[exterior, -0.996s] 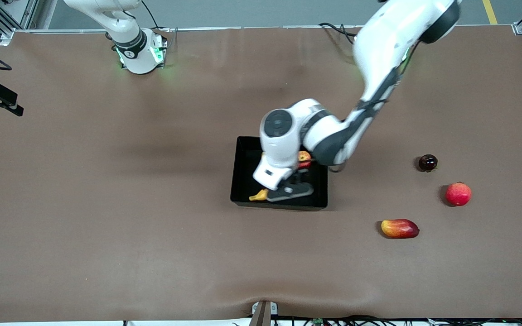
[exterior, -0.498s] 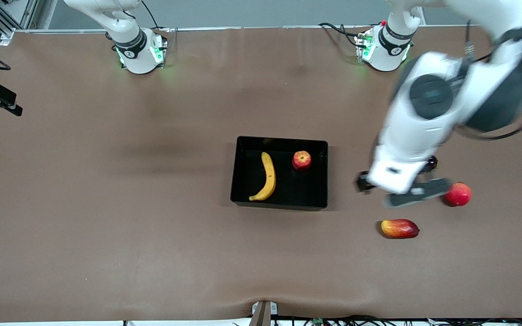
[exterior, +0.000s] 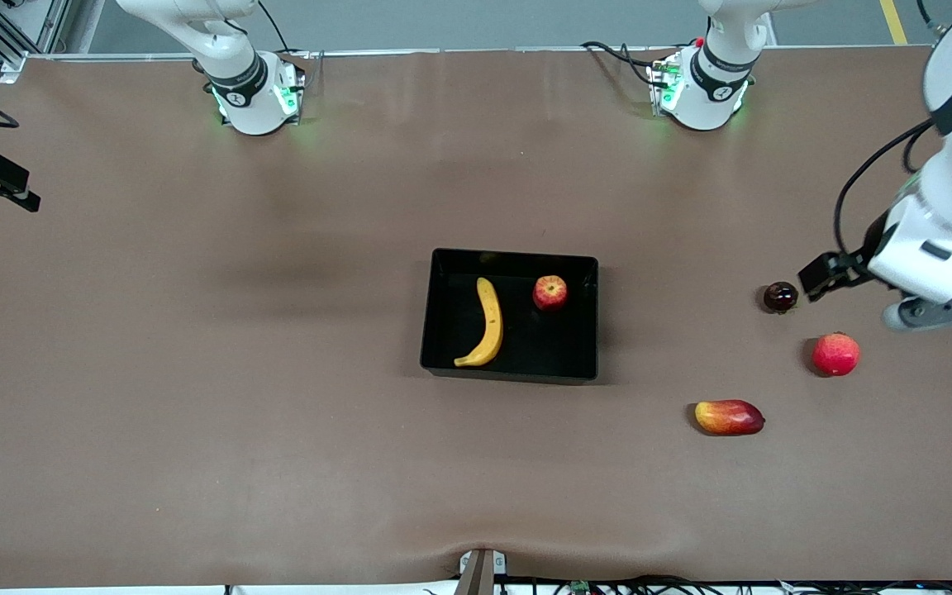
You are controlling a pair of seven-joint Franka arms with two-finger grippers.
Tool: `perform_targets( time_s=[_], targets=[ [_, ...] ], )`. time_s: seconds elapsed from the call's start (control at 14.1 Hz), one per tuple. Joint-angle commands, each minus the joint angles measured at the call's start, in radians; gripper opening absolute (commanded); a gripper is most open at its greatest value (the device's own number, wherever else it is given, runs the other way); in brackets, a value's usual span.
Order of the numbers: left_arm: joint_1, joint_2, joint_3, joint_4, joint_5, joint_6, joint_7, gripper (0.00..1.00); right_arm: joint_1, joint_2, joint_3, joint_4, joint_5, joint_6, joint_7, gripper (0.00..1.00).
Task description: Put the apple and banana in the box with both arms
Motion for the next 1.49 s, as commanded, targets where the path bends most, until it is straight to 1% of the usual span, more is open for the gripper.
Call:
perform_targets(
  time_s=[0.0,0.07,0.14,0.21,0.43,0.5,0.64,0.71,1.42],
  targets=[
    [0.041,-0.085,-0.007,-0.056,-0.062,-0.024,0.056,1.0,-0.005,0.003,0.003,0.017,-0.003,-0.008,0.004,1.0],
    [0.048,-0.127,0.007,-0.096,-0.106,-0.023,0.072,1.0,-0.005,0.003,0.003,0.017,-0.003,-0.009,0.004,1.0],
    [0.035,-0.169,0.051,-0.146,-0.127,-0.008,0.082,1.0,-0.005,0.003,0.003,0.017,-0.003,-0.009,0.004,1.0],
    [0.002,-0.201,0.091,-0.183,-0.141,0.002,0.098,1.0,-0.003,0.003,0.003,0.02,-0.003,-0.009,0.004,1.0],
    [-0.138,-0.275,0.263,-0.263,-0.179,0.002,0.118,1.0,-0.003,0.003,0.001,0.024,-0.003,-0.011,0.007,1.0],
    [-0.171,-0.287,0.3,-0.276,-0.182,0.002,0.118,1.0,-0.005,0.003,0.001,0.024,-0.003,-0.011,0.007,1.0],
    [-0.23,-0.316,0.352,-0.302,-0.185,-0.001,0.118,1.0,-0.005,0.003,0.001,0.024,-0.003,-0.011,0.007,1.0],
    [-0.248,-0.321,0.366,-0.306,-0.185,-0.001,0.118,1.0,-0.005,0.003,0.003,0.024,-0.003,-0.011,0.007,1.0],
    [-0.252,-0.318,0.351,-0.305,-0.185,-0.003,0.116,1.0,-0.006,0.004,0.001,0.024,-0.003,-0.011,0.007,1.0]
  ],
)
